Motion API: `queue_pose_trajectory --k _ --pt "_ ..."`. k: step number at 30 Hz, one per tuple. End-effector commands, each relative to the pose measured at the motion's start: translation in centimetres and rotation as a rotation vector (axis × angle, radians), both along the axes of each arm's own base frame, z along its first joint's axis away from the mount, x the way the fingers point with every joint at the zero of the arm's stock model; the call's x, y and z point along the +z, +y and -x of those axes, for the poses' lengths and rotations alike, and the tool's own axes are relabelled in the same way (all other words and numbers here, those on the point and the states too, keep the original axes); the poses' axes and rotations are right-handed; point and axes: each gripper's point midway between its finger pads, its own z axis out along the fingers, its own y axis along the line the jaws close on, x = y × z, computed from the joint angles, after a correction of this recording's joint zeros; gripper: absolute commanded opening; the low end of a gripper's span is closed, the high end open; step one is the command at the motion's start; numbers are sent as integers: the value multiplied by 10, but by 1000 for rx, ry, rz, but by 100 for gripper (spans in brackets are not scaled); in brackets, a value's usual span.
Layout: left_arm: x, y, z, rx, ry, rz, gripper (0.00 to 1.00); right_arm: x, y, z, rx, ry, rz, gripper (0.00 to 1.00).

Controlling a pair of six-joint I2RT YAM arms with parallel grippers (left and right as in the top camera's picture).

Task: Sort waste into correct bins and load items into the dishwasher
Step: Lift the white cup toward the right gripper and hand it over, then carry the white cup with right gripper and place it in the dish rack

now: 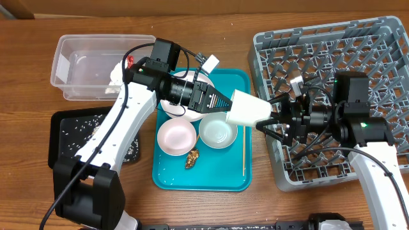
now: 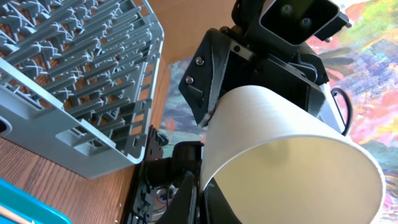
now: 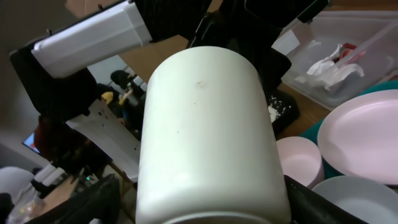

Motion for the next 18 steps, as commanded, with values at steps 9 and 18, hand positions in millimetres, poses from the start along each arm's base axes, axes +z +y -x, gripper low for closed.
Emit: queue_pose_trajectory --k 9,18 --pt "1 -3 -2 -4 -8 -4 4 7 2 -7 -11 -68 24 71" --pt "1 -3 -2 -4 -6 -6 4 7 2 -11 -26 -76 33 55"
